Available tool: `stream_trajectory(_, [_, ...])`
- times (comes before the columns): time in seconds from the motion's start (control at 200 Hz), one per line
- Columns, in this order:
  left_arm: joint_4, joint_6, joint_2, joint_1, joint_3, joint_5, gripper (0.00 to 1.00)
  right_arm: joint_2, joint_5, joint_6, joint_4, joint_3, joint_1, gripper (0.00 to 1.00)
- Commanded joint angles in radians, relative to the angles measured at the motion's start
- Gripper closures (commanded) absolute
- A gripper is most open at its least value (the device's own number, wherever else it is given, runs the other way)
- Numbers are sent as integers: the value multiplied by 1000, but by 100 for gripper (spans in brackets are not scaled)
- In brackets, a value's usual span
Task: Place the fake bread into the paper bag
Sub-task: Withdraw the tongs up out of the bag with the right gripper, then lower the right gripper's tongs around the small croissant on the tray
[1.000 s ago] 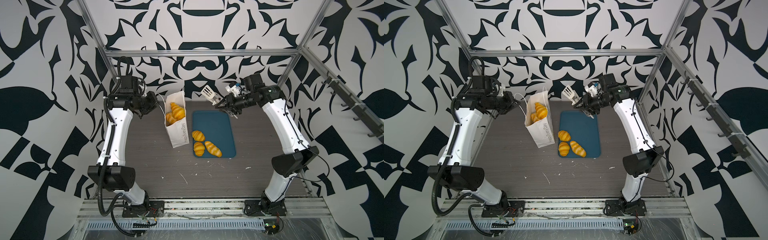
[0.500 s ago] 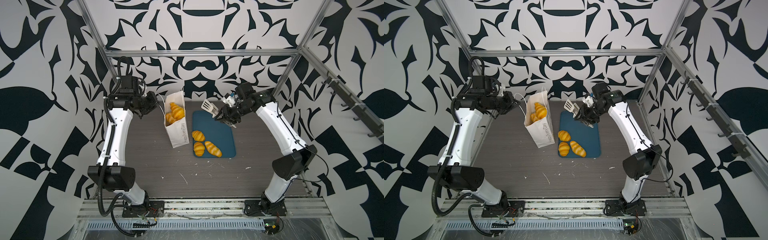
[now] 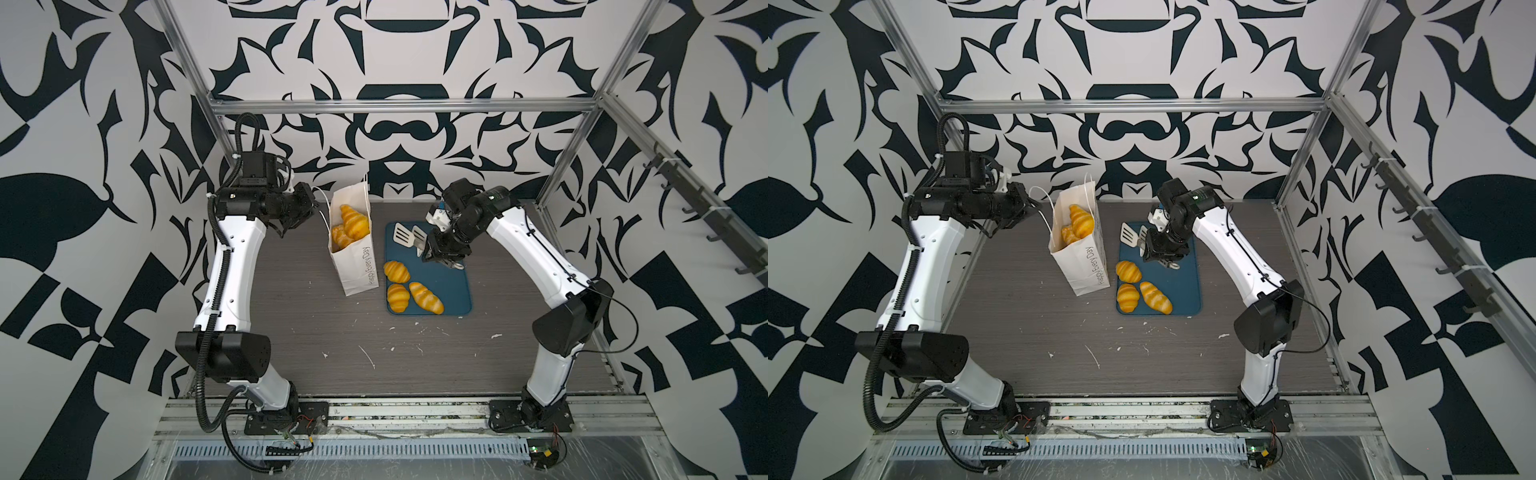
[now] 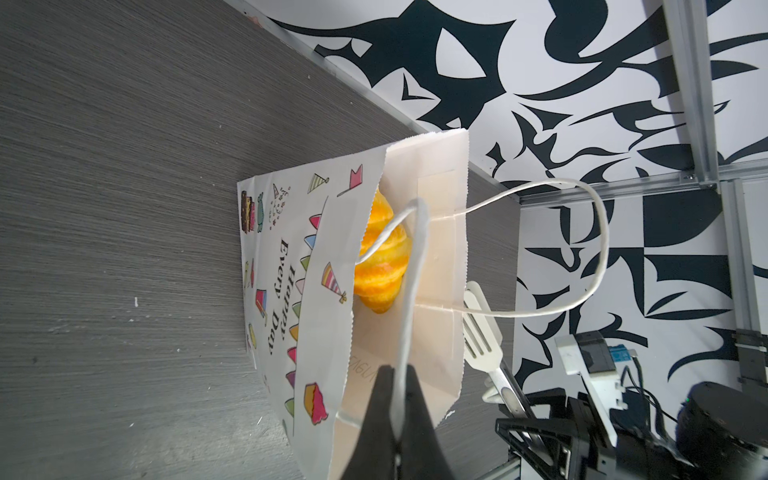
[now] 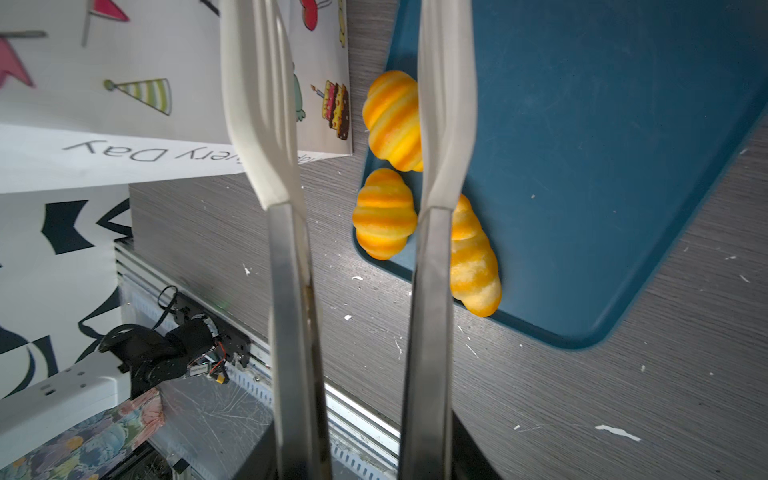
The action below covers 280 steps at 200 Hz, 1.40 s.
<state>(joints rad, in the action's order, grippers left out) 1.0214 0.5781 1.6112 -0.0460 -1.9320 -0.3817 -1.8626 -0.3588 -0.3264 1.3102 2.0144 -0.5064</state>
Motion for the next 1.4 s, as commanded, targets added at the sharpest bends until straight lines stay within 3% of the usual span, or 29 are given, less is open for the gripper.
stream_trajectory(0.0, [-3, 5, 5, 5, -7, -13, 100, 12, 67, 39, 20, 13, -20, 54])
stream_trajectory(0.365, [-4, 8, 11, 5, -10, -15, 100, -50, 158, 59, 53, 37, -82, 52])
stream_trajectory(1.395, [7, 2, 19, 5, -22, -20, 100, -138, 233, 99, 40, -12, -147, 52])
